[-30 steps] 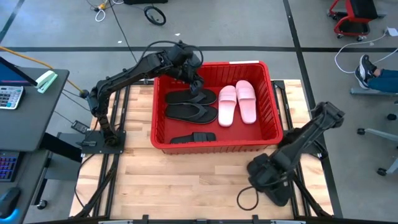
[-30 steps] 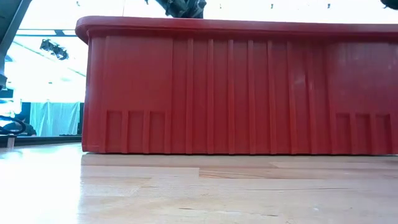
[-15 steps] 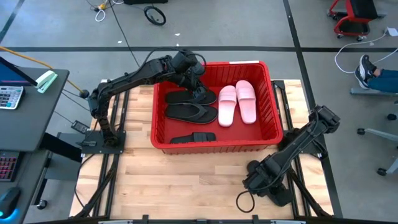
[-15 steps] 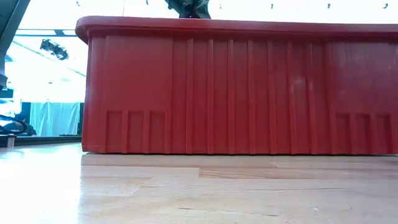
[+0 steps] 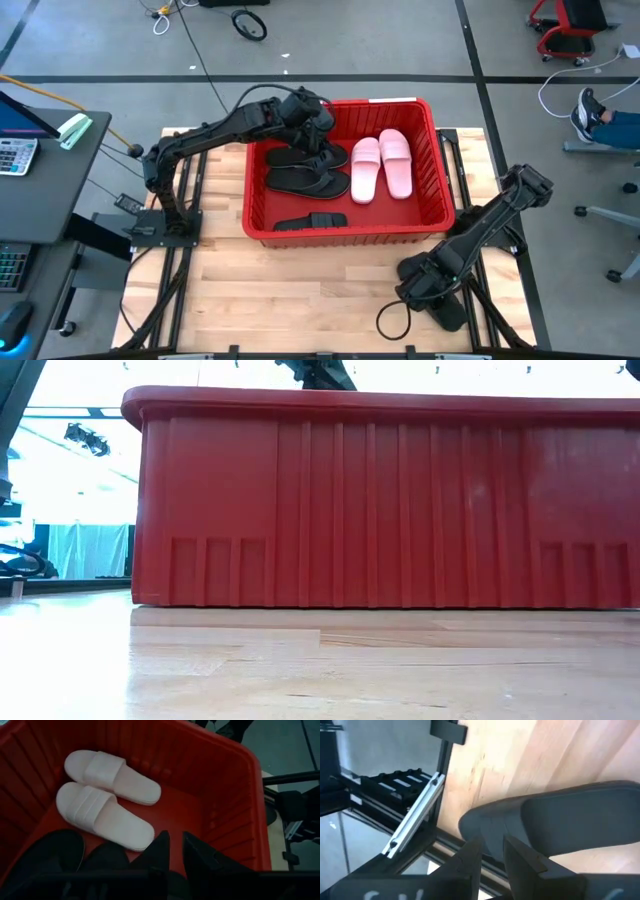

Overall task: Pick and place slides into bin
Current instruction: Put the other black pair slides into the bin

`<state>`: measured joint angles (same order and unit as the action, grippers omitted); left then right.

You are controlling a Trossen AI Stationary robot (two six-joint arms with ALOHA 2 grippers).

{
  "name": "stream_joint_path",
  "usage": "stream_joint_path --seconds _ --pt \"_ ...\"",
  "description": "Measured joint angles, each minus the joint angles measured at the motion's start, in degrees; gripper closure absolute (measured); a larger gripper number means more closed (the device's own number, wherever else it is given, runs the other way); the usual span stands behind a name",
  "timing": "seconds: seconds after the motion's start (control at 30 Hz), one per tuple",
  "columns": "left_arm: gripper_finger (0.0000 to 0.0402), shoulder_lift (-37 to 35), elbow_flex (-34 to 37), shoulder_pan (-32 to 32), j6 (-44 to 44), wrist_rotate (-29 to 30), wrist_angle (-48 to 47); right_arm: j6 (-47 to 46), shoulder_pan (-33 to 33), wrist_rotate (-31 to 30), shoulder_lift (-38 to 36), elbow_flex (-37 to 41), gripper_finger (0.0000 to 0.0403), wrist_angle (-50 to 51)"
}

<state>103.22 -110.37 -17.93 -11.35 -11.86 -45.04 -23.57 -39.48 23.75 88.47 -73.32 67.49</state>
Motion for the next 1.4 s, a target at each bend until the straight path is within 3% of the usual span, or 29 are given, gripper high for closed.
stream_joint_path --seconds 0.57,1.0,1.13,1.4 --pt "0.0343 0.0 0.0 0.5 0.0 0.0 7.8 -0.1 0.0 -4.3 0.9 0.0 0.0317 -0.2" --pt "0.0347 0.0 0.0 0.6 0.0 0.0 8.1 3.7 0.0 -6.3 0.9 0.0 0.0314 -0.9" --pt "0.0348 0.0 0.0 0.5 0.0 0.0 8.1 7.1 -0.1 -6.4 0.9 0.0 0.0298 -1.5" --pt "0.0339 0.0 0.0 0.5 0.0 0.0 8.1 3.3 0.0 -7.2 0.9 0.0 0.0226 -4.1"
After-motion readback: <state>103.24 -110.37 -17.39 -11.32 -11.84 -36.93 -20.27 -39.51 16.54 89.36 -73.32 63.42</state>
